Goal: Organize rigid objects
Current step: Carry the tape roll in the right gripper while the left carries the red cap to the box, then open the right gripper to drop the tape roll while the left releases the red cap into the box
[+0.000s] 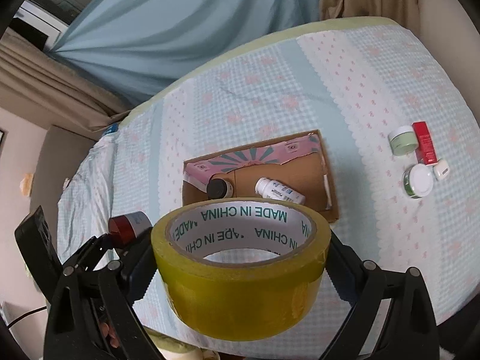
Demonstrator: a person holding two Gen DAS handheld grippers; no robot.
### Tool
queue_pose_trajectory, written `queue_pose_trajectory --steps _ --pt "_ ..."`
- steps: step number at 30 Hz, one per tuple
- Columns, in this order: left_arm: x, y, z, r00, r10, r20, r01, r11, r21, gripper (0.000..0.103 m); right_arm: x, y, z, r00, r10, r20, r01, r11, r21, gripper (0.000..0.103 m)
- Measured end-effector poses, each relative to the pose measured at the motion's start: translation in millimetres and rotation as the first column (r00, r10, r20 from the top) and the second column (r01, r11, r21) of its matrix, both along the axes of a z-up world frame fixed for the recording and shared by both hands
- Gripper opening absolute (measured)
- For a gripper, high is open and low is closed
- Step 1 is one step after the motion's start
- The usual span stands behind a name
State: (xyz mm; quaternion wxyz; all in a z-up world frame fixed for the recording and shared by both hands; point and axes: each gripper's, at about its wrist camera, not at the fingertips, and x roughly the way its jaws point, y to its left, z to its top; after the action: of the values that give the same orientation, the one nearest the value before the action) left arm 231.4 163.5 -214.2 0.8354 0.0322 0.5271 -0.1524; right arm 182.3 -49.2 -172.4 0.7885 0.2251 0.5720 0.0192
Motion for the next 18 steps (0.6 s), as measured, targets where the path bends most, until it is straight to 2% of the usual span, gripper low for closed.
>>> queue_pose_trajectory --steps 12,18 --pt "54 13 -91 0.991 0.029 -0.131 -0.026 0.999 0.028 0.05 67 14 -86 0.994 -0.044 -0.1 0.039 0.998 -0.054 0.096" --pt "77 -4 -140 0.981 -0.024 -0.192 0.037 0.997 0.068 0.05 106 4 -143 0.988 -0.047 -0.146 0.031 0.994 -0.109 0.096"
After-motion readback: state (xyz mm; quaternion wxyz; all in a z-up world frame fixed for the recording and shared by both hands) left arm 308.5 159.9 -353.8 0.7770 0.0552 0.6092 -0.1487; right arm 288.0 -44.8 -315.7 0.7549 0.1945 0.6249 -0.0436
